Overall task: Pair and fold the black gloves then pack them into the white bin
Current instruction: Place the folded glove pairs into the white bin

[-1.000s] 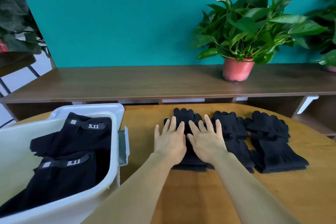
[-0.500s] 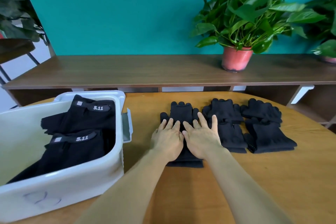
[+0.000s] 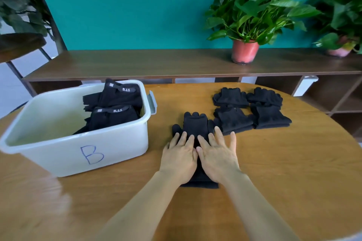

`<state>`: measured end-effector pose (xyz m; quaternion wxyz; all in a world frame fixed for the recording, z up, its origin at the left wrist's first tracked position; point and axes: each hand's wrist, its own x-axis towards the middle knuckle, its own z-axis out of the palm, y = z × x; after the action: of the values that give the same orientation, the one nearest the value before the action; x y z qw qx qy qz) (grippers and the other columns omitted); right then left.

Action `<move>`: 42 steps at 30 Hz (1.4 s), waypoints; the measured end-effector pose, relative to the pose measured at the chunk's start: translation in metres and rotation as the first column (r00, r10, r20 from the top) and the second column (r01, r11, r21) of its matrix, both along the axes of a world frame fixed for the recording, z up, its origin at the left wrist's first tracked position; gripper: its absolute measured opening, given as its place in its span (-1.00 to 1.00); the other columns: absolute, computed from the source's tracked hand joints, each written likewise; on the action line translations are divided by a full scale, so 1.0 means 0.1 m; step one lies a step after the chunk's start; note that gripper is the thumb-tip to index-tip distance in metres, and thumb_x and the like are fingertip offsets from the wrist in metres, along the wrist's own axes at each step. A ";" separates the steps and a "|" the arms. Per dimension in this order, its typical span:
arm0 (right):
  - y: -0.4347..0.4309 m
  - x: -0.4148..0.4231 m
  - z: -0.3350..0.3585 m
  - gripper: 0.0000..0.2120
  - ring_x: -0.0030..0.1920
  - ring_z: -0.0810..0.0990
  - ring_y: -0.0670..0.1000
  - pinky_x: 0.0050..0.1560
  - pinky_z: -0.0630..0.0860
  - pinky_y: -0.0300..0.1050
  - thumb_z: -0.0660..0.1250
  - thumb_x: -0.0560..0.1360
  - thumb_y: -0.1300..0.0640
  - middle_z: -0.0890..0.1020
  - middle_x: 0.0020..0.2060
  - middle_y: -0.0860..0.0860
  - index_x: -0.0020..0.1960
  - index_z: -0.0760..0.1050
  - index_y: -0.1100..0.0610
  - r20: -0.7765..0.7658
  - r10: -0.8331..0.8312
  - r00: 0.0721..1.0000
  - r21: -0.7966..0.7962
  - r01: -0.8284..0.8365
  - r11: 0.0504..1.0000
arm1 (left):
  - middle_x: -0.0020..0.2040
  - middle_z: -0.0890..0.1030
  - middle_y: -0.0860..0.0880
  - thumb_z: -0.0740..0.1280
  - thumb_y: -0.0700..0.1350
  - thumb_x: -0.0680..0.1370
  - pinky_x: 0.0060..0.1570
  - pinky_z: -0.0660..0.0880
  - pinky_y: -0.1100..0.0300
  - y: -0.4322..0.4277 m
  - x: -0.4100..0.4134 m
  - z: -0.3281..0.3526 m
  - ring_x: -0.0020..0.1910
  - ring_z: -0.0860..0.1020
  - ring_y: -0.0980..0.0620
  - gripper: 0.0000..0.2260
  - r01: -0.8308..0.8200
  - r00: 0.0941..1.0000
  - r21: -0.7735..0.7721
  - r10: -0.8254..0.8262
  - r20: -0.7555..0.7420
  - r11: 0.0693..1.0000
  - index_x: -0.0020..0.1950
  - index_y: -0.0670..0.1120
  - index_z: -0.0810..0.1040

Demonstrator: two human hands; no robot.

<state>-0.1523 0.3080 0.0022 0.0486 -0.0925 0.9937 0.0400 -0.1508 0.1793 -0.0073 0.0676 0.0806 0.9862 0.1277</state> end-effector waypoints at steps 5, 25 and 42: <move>-0.06 0.37 -0.02 -0.50 0.56 -0.30 0.11 0.44 -0.32 0.33 -0.23 0.68 -0.08 0.08 0.57 0.07 0.60 -0.07 0.00 0.005 -0.017 1.000 -0.034 0.017 0.999 | 0.63 -0.01 -0.04 -0.08 0.00 0.70 0.54 0.00 0.00 -0.08 0.37 -0.01 0.60 -0.09 -0.04 -0.53 0.010 1.000 -0.001 -0.010 -0.018 1.000 0.62 -0.01 -0.01; -0.09 0.93 -0.04 -0.18 0.54 -0.36 0.02 0.45 -0.39 0.16 -0.56 0.43 -0.29 -0.01 0.60 -0.02 0.60 -0.08 -0.07 -0.185 -0.008 0.983 -0.275 -0.044 0.960 | 0.63 -0.08 0.06 -0.20 0.13 0.68 0.52 -0.20 -0.04 -0.46 1.03 0.05 0.59 -0.13 0.10 -0.50 0.137 0.980 0.032 -0.131 -0.147 0.990 0.62 0.06 -0.07; -0.68 1.13 -0.39 -0.49 0.54 0.03 0.11 0.42 -0.11 0.20 -0.12 0.68 -0.09 0.47 0.40 0.06 0.44 0.41 0.09 -0.352 0.121 0.928 -0.270 -0.224 0.936 | 0.55 0.29 0.04 -0.19 0.11 0.69 0.46 0.01 -0.15 -1.04 1.30 -0.20 0.52 0.25 0.07 -0.48 0.148 0.953 -0.011 -0.146 -0.265 0.989 0.56 -0.02 0.25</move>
<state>-0.0391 0.2400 -0.0365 -0.1372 -0.1789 0.9696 -0.0951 -0.0209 0.0755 -0.0275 -0.0560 0.1703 0.9771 0.1146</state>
